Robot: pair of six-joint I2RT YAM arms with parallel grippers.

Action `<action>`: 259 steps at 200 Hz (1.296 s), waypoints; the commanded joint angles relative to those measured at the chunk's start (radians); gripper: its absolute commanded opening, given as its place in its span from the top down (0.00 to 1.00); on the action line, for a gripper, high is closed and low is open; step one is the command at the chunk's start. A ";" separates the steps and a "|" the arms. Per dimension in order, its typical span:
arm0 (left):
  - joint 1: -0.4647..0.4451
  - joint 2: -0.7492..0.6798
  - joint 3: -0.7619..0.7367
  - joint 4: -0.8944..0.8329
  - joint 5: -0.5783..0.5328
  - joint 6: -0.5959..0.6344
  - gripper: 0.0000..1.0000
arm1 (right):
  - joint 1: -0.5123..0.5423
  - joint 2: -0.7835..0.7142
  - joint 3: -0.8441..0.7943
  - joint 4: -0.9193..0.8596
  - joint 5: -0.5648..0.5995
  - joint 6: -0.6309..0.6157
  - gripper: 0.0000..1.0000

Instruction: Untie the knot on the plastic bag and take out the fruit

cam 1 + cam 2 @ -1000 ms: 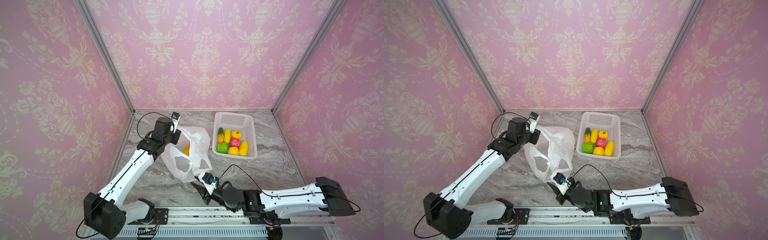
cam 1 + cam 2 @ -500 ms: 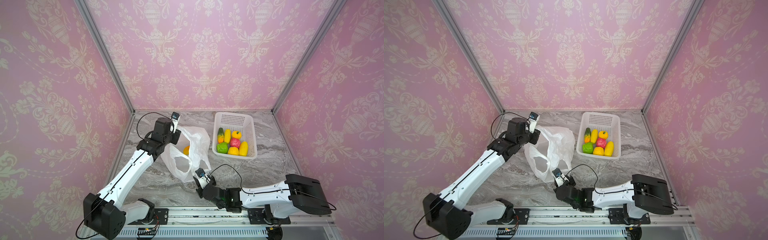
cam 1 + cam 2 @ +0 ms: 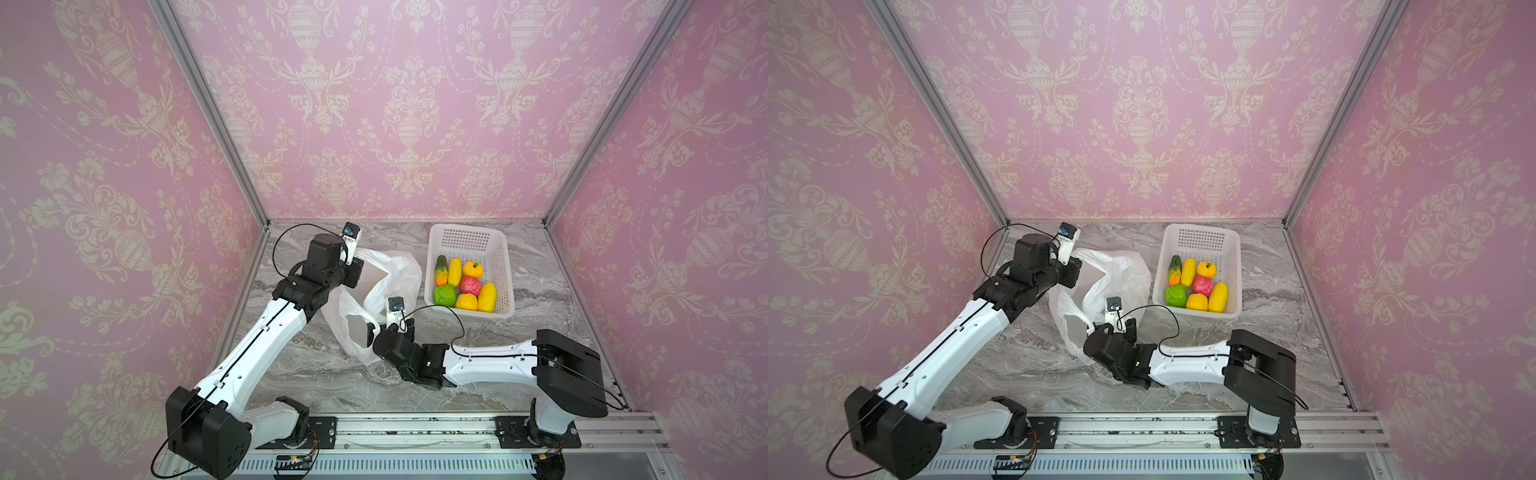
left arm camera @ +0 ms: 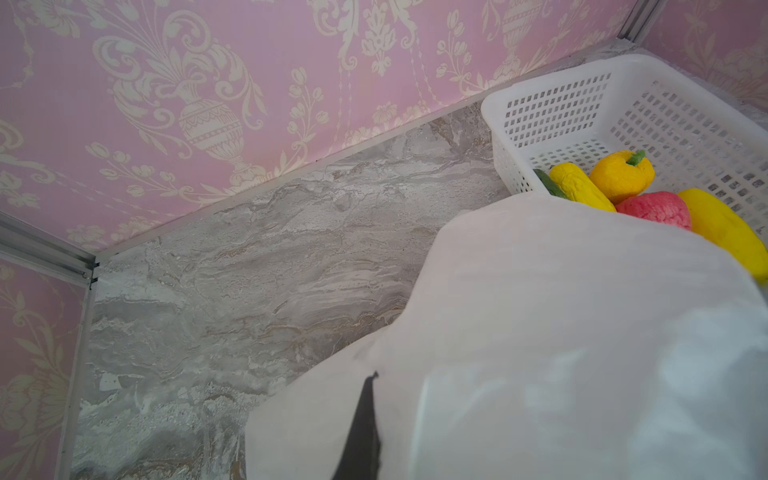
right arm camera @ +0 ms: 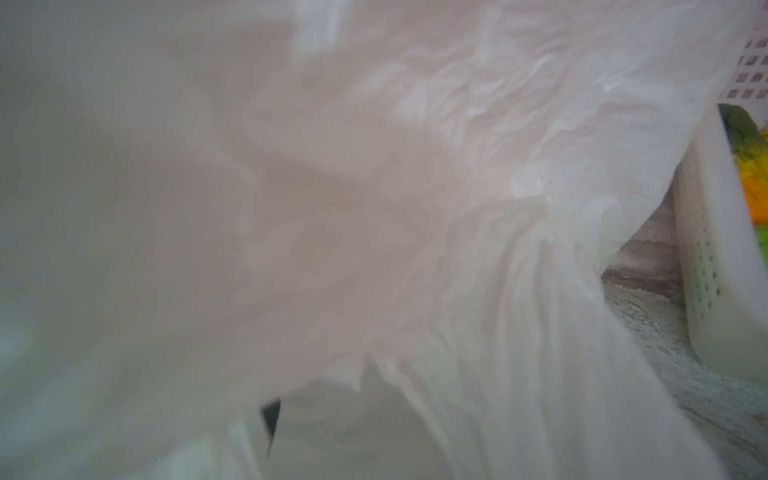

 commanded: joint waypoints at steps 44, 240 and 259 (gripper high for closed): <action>-0.001 -0.016 0.030 -0.006 0.054 -0.031 0.99 | -0.169 0.236 0.260 -0.208 -0.104 0.284 0.00; -0.090 -0.140 -0.067 0.165 0.356 -0.014 1.00 | -0.384 0.523 0.453 -0.096 -0.201 0.362 0.01; -0.090 -0.133 -0.063 0.152 0.310 -0.006 1.00 | -0.391 0.518 0.420 -0.052 -0.223 0.354 0.18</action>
